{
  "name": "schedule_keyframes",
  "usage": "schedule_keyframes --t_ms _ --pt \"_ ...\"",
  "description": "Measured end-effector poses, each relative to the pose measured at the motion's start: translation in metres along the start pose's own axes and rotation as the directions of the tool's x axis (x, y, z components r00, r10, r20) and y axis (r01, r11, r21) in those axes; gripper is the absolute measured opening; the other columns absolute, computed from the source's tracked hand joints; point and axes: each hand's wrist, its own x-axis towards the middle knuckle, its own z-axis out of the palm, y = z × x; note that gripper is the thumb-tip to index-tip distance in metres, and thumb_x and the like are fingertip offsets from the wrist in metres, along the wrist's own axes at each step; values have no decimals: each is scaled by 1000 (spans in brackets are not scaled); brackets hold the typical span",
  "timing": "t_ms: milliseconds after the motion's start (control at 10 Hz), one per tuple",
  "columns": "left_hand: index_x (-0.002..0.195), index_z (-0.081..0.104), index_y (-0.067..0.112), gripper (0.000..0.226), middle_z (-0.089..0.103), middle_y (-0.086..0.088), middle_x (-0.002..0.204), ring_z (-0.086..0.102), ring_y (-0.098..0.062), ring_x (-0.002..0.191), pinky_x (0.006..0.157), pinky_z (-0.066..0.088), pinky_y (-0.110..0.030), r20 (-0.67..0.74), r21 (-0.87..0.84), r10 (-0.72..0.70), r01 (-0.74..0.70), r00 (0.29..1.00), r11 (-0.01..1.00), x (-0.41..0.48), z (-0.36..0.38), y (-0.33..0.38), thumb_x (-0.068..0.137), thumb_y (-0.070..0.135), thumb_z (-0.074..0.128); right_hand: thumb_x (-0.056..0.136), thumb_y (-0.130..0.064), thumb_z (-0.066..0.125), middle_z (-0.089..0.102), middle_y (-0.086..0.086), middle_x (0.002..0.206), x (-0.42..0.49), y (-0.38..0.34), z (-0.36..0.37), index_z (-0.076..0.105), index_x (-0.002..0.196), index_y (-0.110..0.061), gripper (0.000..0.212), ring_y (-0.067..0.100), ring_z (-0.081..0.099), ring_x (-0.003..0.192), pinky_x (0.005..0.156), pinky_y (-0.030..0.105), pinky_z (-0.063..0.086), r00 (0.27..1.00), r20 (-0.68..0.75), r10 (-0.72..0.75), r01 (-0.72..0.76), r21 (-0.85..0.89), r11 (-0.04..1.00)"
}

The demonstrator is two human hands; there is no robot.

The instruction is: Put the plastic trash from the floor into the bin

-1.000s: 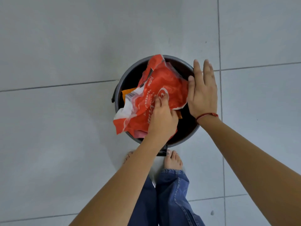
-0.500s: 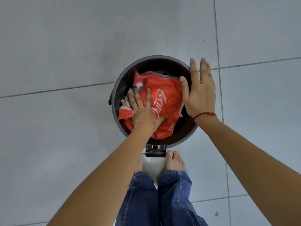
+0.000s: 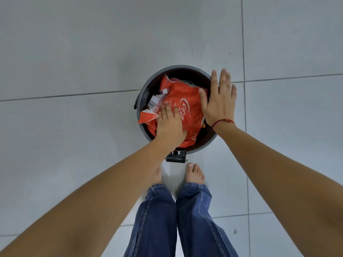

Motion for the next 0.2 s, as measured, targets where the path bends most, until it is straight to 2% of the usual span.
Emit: schedule_keyframes --t_ms 100,200 --pt "153 14 -1 72 18 -23 160 17 -34 149 124 14 -44 -88 88 183 -176 979 980 -16 -21 -4 98 30 49 100 -43 31 15 19 157 -2 -11 -14 19 149 -8 61 31 11 145 117 49 13 998 10 -59 59 1 998" --pt "153 17 2 62 16 -18 163 13 -30 151 122 13 -47 -295 184 263 -215 919 959 -24 -47 -17 101 27 40 100 -43 32 12 18 157 -6 -28 -36 16 149 -7 62 30 8 146 117 47 10 996 -1 -95 95 15 995"
